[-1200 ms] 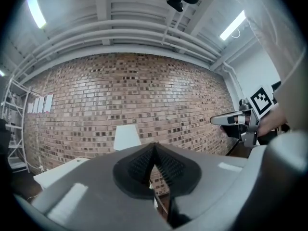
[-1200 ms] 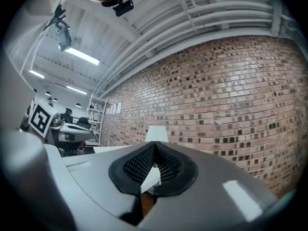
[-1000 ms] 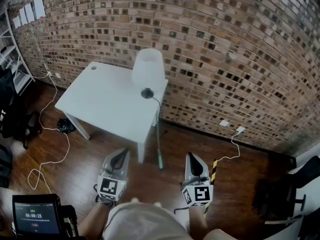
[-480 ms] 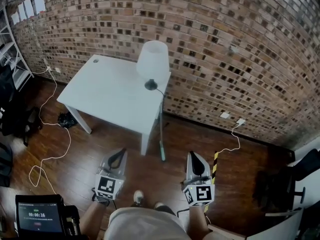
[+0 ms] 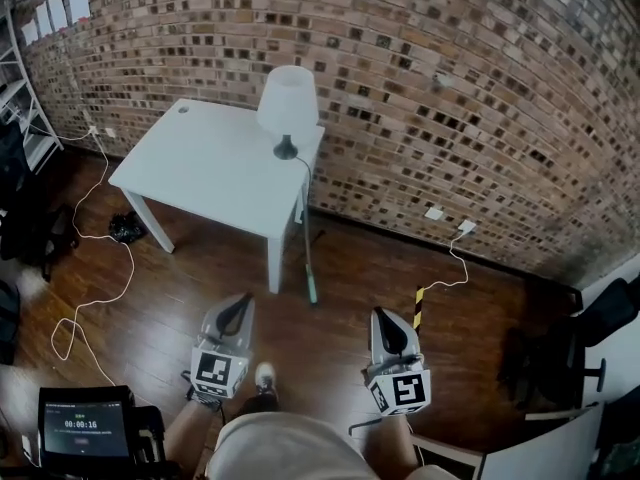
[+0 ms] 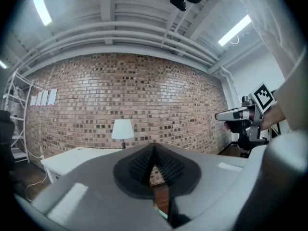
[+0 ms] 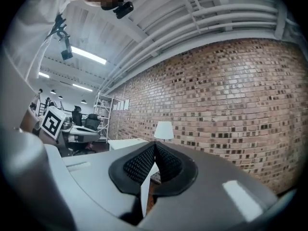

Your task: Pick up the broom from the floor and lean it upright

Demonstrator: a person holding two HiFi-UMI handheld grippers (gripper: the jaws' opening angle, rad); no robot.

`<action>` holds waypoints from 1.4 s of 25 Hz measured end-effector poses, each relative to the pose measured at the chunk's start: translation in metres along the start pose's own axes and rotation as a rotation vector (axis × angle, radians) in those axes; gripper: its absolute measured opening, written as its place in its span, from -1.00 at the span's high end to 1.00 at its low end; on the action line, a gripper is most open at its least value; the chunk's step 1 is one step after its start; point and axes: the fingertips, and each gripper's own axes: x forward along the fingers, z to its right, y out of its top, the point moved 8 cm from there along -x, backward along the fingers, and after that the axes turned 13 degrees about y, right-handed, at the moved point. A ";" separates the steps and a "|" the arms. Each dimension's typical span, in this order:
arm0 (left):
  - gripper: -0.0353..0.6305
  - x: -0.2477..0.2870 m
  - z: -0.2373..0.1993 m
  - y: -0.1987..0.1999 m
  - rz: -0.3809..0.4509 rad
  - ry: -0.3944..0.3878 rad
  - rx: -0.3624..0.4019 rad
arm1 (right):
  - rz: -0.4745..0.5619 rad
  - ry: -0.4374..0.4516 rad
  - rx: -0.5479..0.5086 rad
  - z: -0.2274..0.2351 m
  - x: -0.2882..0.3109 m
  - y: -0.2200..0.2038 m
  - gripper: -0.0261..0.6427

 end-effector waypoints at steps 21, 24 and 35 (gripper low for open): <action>0.89 -0.189 0.106 0.018 -0.022 0.061 -0.009 | -0.004 -0.035 0.137 -0.066 -0.192 -0.013 0.89; 0.89 -0.184 0.094 0.033 0.003 0.045 0.017 | 0.014 -0.028 0.155 -0.074 -0.182 -0.009 0.86; 0.89 -0.177 0.072 0.038 0.037 -0.016 0.050 | 0.096 -0.015 0.071 -0.093 -0.161 0.005 0.88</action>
